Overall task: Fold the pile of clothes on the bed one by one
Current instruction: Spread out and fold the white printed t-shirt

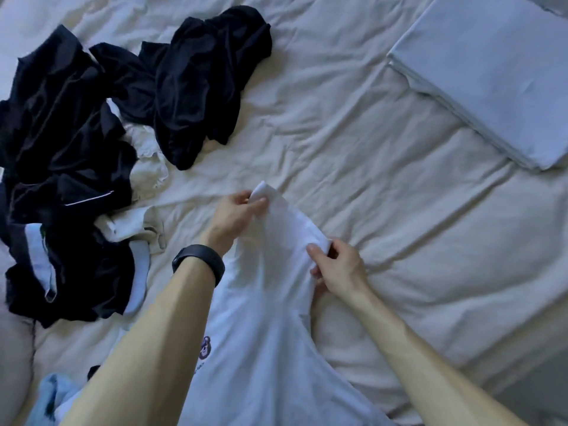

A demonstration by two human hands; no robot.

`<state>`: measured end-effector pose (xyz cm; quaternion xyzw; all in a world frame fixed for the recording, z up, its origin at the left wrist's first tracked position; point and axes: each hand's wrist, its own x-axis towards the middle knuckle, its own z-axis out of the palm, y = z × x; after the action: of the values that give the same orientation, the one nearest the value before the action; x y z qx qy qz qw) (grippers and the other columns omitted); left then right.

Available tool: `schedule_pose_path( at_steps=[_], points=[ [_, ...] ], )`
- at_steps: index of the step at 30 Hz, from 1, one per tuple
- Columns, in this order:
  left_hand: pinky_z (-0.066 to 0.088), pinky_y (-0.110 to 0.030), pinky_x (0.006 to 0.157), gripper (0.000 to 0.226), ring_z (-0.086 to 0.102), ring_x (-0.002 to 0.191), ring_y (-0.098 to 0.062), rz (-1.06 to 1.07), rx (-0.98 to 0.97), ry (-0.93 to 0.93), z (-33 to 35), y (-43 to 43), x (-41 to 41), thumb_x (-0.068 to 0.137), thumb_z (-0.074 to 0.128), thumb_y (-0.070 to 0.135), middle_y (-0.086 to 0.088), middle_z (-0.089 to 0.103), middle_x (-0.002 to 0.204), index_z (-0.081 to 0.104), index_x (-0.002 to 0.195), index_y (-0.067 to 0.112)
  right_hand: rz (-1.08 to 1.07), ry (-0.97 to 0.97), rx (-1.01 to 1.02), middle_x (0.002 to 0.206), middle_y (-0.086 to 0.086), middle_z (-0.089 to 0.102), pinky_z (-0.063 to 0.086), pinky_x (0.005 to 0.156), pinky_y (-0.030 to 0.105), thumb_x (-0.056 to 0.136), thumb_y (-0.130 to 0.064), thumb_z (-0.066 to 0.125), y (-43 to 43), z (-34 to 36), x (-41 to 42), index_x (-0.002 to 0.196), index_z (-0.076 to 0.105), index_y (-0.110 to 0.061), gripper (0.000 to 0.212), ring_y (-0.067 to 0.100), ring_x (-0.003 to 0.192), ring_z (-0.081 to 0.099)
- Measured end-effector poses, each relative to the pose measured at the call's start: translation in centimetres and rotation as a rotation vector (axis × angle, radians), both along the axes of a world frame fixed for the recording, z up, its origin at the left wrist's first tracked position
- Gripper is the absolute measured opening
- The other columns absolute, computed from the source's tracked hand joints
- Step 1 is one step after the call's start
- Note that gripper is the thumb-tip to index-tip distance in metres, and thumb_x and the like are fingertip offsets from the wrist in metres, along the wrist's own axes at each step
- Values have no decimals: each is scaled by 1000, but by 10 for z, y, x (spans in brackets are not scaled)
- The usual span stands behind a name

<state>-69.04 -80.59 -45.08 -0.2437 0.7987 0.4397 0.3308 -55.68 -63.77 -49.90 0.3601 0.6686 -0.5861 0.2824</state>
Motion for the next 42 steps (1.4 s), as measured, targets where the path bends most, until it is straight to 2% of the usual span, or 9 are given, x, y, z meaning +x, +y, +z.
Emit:
schedule_pose_path(
  at_steps=[3, 6, 14, 20, 25, 29, 34, 39, 42],
  points=[
    [54, -36, 78, 15, 66, 84, -20, 22, 101, 96, 6, 1, -4, 94, 67, 12, -11, 74, 101, 72, 108, 14, -55, 169, 49, 70, -15, 66, 49, 67, 25, 91, -24, 73, 11, 5, 13, 96, 69, -26, 7, 4, 64, 59],
    [55, -34, 69, 10, 67, 79, -19, -93, -2, 108, -5, 2, 2, 96, 65, 21, -3, 73, 97, 71, 104, 24, -33, 200, 112, 78, -20, 69, 44, 65, 21, 92, -13, 68, 20, 4, 31, 99, 67, -31, 19, 4, 67, 60],
    [49, -33, 55, 72, 60, 84, -18, -704, -361, 182, -21, 17, 0, 78, 62, 5, 3, 55, 105, 41, 132, 47, 243, 74, 310, 91, -12, 60, 36, 74, 30, 90, -52, 67, 24, 4, 23, 111, 58, -26, 35, 16, 90, 56],
    [35, -28, 64, 17, 52, 90, -18, -1238, -589, 327, -10, 18, -7, 84, 71, 30, 7, 47, 133, 59, 96, 33, 288, 415, 463, 98, -5, 62, 48, 65, 36, 94, -17, 62, 16, 2, 35, 103, 63, -25, 12, 23, 85, 62],
    [30, -25, 66, 6, 54, 89, -15, -1428, -647, 371, 2, 5, -9, 82, 64, 30, 13, 60, 105, 59, 85, 30, 325, 522, 497, 97, -1, 63, 45, 63, 27, 86, -7, 65, 15, -8, 54, 94, 68, -16, 12, 21, 81, 64],
    [36, -26, 72, 20, 58, 96, -16, -1417, -633, 434, 1, 0, -7, 96, 55, 39, 11, 66, 97, 71, 98, 27, 315, 473, 516, 93, -1, 66, 41, 69, 22, 83, -10, 74, 18, -9, 58, 95, 70, -15, 13, 22, 81, 66],
    [45, -33, 62, 22, 59, 83, -22, -1169, -539, 635, 28, 8, -25, 93, 65, 35, 5, 69, 84, 73, 81, 17, 85, 545, 503, 84, -5, 69, 42, 69, 16, 88, -19, 74, 35, 11, 41, 85, 75, -15, 5, 12, 75, 64],
    [51, -35, 65, 24, 60, 78, -22, -886, -603, 220, 20, 19, -39, 88, 61, 41, 1, 64, 79, 68, 80, 20, -55, 175, 344, 78, -10, 69, 36, 67, 17, 85, -19, 76, 41, 9, 21, 92, 78, -20, 7, 13, 82, 64],
    [53, -38, 70, 28, 61, 84, -25, -897, -651, 219, -2, 34, -35, 92, 60, 44, -1, 67, 86, 73, 88, 20, -73, 35, 303, 82, -10, 71, 34, 66, 18, 87, -19, 70, 38, 4, 10, 93, 76, -23, 9, 16, 84, 63]
  ],
)
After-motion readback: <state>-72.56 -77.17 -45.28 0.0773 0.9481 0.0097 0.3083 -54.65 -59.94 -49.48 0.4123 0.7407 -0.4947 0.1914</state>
